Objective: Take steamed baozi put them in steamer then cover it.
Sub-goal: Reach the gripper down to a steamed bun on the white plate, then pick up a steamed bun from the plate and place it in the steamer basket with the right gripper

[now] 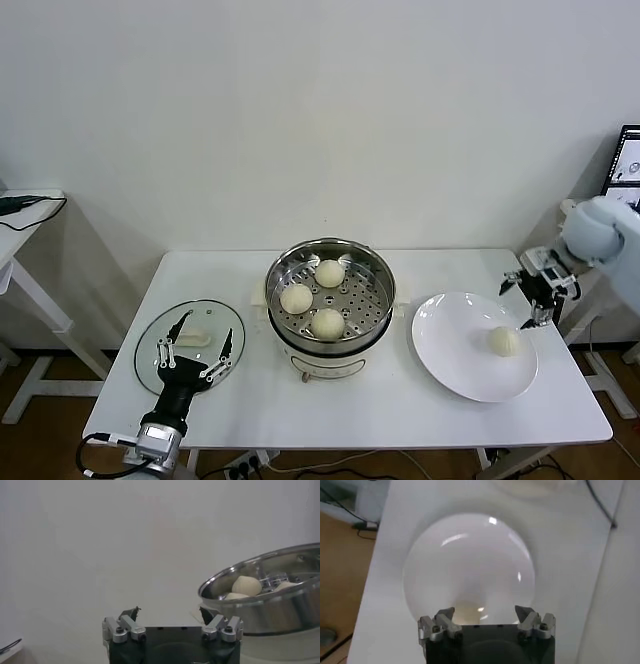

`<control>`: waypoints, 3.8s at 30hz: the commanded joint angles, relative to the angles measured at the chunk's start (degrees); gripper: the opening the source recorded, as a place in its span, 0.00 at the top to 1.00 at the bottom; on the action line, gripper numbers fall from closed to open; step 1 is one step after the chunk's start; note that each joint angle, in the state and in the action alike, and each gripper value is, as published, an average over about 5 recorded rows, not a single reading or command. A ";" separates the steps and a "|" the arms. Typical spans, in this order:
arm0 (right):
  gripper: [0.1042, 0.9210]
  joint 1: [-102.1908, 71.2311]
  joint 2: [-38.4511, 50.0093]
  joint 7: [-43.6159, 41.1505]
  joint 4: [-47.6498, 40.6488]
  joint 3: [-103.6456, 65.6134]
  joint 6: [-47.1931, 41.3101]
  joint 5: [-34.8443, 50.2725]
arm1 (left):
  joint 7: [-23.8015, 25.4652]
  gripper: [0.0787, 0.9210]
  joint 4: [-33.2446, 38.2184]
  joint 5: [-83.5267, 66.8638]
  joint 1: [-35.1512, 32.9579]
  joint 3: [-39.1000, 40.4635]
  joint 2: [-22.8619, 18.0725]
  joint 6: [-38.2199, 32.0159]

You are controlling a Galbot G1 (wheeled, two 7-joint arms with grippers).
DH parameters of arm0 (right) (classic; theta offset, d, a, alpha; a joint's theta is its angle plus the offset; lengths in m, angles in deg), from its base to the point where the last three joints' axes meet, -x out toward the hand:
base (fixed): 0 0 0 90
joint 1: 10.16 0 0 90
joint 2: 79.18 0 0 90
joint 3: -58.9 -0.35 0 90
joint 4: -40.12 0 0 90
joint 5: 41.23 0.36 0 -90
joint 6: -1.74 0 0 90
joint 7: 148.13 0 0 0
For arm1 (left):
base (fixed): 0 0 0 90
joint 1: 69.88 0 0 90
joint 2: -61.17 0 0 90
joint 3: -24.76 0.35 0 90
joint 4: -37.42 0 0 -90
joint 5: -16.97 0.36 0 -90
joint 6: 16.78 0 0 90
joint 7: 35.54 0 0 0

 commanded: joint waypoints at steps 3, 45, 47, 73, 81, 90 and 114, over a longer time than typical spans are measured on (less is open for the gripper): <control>0.12 -13.98 -5.68 2.15 -10.50 -14.44 1.44 -9.18 | 0.01 0.12 -0.29 -0.06 0.15 -0.16 -0.14 0.07; 0.15 -17.16 -12.34 5.46 -16.00 -19.03 3.76 -15.44 | 0.13 0.12 -2.37 -0.07 1.06 -0.58 -0.33 -0.21; 0.20 -17.18 -12.27 5.41 -15.94 -19.05 3.77 -15.44 | 0.13 0.12 -2.45 -0.07 1.10 -0.55 -0.36 -0.22; 0.33 27.83 6.99 2.17 13.96 28.28 -17.60 25.33 | 0.14 0.12 -1.79 -0.18 1.47 0.08 0.06 -0.03; 0.31 50.21 3.53 3.95 25.01 48.17 -24.06 37.57 | 0.26 0.12 -1.86 -0.56 1.62 -0.29 0.83 -0.39; 0.31 57.09 -9.14 8.36 25.79 54.03 -29.40 48.79 | 0.38 0.12 -1.43 -2.00 2.19 -1.06 1.76 -0.21; 0.33 35.06 -34.31 10.08 1.60 43.70 -30.37 41.46 | 0.47 0.12 -2.42 -3.56 3.01 -3.45 1.93 0.35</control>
